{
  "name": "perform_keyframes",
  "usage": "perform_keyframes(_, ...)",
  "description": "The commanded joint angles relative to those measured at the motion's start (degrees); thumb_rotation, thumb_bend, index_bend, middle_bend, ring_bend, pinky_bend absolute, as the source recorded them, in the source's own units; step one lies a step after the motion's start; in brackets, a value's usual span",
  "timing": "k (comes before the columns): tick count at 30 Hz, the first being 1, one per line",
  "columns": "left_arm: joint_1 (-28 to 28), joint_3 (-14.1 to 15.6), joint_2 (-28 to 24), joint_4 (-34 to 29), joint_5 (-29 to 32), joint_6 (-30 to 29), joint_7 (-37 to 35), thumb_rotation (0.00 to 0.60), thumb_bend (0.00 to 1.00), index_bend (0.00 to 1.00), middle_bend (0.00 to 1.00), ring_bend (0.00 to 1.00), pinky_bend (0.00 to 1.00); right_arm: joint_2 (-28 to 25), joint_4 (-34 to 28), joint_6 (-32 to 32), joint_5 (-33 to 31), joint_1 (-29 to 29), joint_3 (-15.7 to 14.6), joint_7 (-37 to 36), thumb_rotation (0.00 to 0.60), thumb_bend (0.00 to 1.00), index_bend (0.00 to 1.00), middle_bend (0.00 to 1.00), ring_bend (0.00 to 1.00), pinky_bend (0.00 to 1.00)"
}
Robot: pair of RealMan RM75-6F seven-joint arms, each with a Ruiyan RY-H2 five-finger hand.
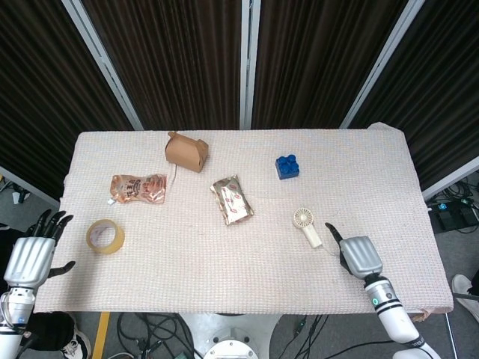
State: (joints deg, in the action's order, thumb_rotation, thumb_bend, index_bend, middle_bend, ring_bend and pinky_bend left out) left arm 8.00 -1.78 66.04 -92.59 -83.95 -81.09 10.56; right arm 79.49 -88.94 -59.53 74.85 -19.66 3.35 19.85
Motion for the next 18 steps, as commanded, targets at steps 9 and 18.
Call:
perform_keyframes(9,-0.17,-0.08,0.07,0.87,0.48,0.05,-1.11,0.600,0.00,0.13,0.09,0.03,0.26,1.64,-0.15,4.53,-5.31,-3.56,0.79,2.16,0.600,1.00,0.02,0.98,0.88,0.91)
perform_keyframes(18,-0.20,0.00,0.15,1.10,0.47,0.09,-1.14,0.600,0.00,0.13,0.09,0.03,0.26,1.73,-1.73,5.04,-8.37,-5.08,0.41,5.24,0.600,1.00,0.03,0.98,0.88,0.91)
